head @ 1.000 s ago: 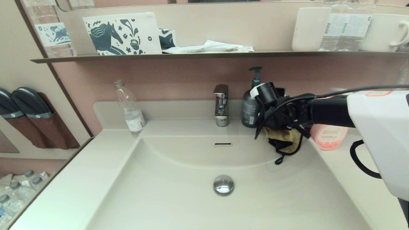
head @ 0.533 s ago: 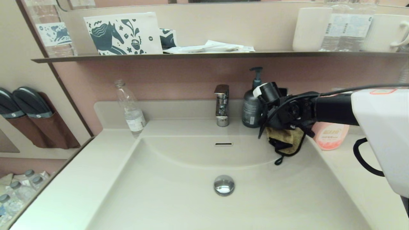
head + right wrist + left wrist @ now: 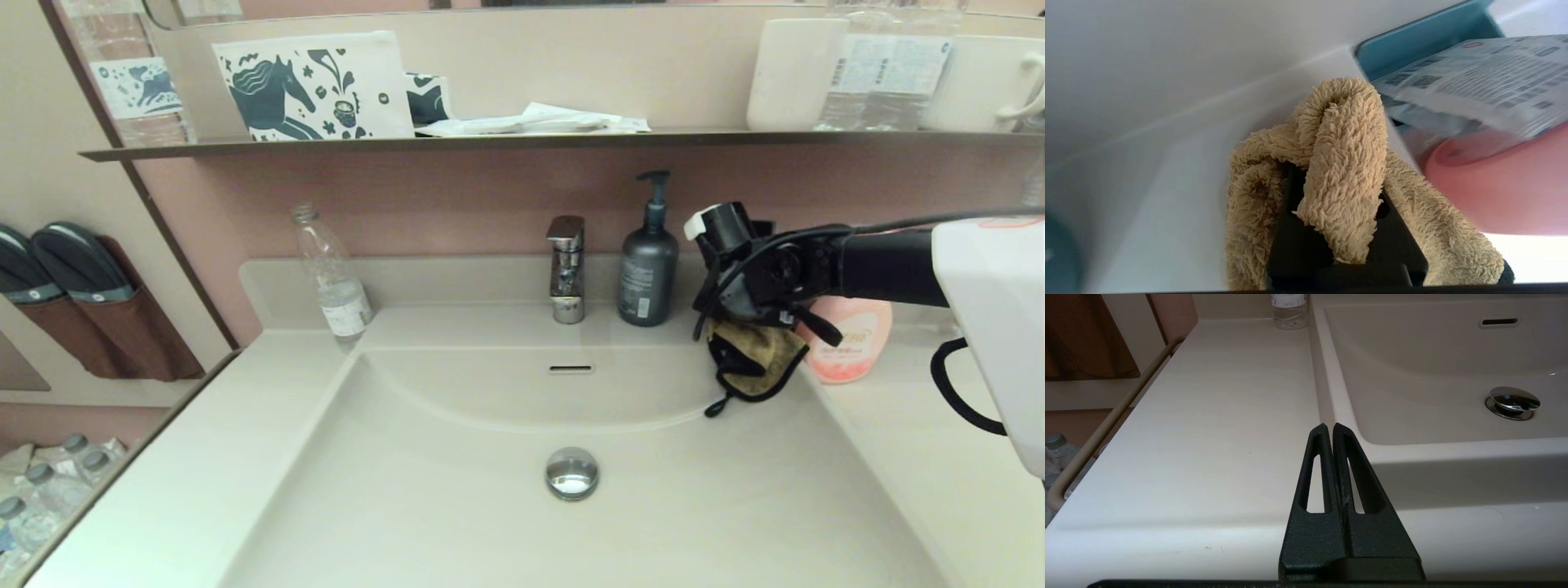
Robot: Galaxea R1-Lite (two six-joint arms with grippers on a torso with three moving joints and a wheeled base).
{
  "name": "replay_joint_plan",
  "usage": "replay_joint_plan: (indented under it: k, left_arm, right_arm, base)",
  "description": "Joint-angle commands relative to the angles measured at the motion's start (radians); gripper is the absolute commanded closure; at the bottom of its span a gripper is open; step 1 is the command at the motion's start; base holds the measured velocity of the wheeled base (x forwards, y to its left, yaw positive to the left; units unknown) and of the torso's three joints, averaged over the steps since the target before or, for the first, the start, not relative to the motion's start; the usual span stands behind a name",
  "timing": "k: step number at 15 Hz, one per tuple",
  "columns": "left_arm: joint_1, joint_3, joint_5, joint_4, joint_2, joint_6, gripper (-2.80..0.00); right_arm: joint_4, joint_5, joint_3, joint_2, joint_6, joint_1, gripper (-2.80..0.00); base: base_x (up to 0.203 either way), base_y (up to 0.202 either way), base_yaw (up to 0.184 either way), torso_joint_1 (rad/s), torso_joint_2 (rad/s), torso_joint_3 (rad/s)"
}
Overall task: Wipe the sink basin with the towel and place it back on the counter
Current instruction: Wipe the sink
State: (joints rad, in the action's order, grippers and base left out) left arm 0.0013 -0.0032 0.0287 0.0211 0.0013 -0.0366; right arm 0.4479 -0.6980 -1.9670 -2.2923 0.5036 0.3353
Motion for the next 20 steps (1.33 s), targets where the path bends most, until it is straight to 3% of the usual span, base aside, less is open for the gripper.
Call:
replay_joint_plan:
  k: [1,11,20]
  left_arm:
    - [0.000,0.000,0.000,0.000,0.000,0.000,0.00]
    - [0.000,0.000,0.000,0.000,0.000,0.000,0.00]
    - [0.000,0.000,0.000,0.000,0.000,0.000,0.00]
  right_arm:
    - [-0.001,-0.005,0.000,0.008,0.003,0.001,0.00]
    - [-0.011,0.002,-0.003,-0.005,0.021,0.185,0.00]
    - [-0.011,-0.003,-0.003,-0.014,0.006,0.046,0.00]
  base:
    - [0.000,0.000,0.000,0.000,0.00,0.000]
    - [0.000,0.000,0.000,0.000,0.00,0.000]
    - [0.000,0.000,0.000,0.000,0.00,0.000]
